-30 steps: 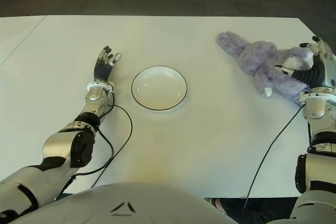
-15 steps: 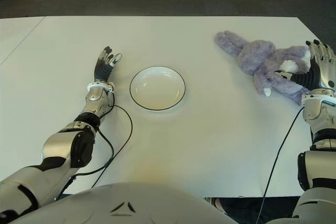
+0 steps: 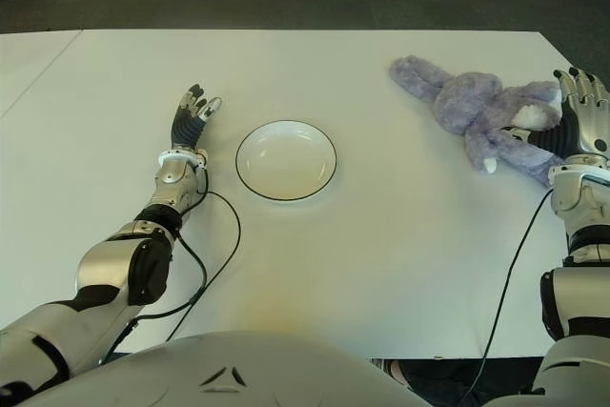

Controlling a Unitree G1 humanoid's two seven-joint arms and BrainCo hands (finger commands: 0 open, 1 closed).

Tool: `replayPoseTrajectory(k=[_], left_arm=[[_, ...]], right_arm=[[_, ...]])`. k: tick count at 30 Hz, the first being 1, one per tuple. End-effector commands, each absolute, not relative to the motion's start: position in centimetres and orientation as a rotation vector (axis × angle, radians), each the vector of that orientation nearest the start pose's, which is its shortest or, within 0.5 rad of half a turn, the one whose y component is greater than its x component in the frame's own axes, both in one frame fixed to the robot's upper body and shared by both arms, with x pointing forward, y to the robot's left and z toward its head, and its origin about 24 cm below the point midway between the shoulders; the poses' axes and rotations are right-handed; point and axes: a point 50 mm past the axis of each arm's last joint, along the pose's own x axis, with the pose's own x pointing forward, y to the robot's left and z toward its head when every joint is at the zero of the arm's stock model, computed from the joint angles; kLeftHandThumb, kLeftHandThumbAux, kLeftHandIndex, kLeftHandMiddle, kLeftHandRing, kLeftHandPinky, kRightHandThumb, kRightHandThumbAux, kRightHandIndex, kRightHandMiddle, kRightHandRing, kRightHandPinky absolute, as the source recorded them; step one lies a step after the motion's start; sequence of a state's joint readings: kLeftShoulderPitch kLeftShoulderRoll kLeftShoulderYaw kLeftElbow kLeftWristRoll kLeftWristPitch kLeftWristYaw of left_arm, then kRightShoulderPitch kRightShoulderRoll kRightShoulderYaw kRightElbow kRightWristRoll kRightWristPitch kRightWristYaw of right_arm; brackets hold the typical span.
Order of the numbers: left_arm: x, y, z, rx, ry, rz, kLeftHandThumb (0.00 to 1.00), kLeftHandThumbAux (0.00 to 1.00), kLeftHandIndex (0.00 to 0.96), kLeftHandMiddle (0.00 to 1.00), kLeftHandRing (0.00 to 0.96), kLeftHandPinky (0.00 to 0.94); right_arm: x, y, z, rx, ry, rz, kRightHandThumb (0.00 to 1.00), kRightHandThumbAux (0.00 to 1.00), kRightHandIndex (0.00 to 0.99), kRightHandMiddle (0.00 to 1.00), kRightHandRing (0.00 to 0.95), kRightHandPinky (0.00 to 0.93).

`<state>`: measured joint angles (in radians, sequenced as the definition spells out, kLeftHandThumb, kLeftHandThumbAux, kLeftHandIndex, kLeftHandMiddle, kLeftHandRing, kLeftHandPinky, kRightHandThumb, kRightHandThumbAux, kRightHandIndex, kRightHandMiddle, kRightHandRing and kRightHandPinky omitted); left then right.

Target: Put the doll into the plate.

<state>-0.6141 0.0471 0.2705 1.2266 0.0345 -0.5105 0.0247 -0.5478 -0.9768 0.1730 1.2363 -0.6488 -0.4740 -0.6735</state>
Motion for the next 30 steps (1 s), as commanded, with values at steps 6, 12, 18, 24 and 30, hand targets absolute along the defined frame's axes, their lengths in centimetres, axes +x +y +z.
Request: replayPoseTrajectory(k=[6,12,18,24,30], left_arm=[[25.2,15.1,-9.5,-0.108,0.574,0.103,0.000,0.587,0.000,0.016,0.009,0.003],[25.3,15.3,-9.5,-0.094,0.566,0.105,0.000,0.578,0.000,0.010,0.005,0.004],[25.2,15.2,-9.5,-0.076,0.563,0.098,0.000,0.561,0.000,0.004,0.000,0.000],[25.2,15.3,-9.4,-0.050,0.560,0.095,0.000,0.559,0.000,0.007,0.004,0.006],[25.3,15.3,-9.4,-0.051,0.555,0.095,0.000,0.549,0.000,0.011,0.005,0.000]], right_arm=[[26.8,-41.2,11.6,-1.529,-0.010,-0.527,0.037,0.648,0.028,0.000,0.000,0.000],[26.8,-41.1,11.2,-1.507,-0.002,-0.531,0.077,0.673,0.033,0.000,0.000,0.000],[26.6,-40.8,10.0,-1.480,0.026,-0.521,0.072,0.685,0.031,0.000,0.000,0.000],[25.9,-39.6,6.7,-1.392,0.096,-0.456,0.108,0.686,0.039,0.000,0.000,0.000],[25.9,-37.3,4.1,-1.284,0.090,-0.410,0.139,0.679,0.056,0.000,0.008,0.048]])
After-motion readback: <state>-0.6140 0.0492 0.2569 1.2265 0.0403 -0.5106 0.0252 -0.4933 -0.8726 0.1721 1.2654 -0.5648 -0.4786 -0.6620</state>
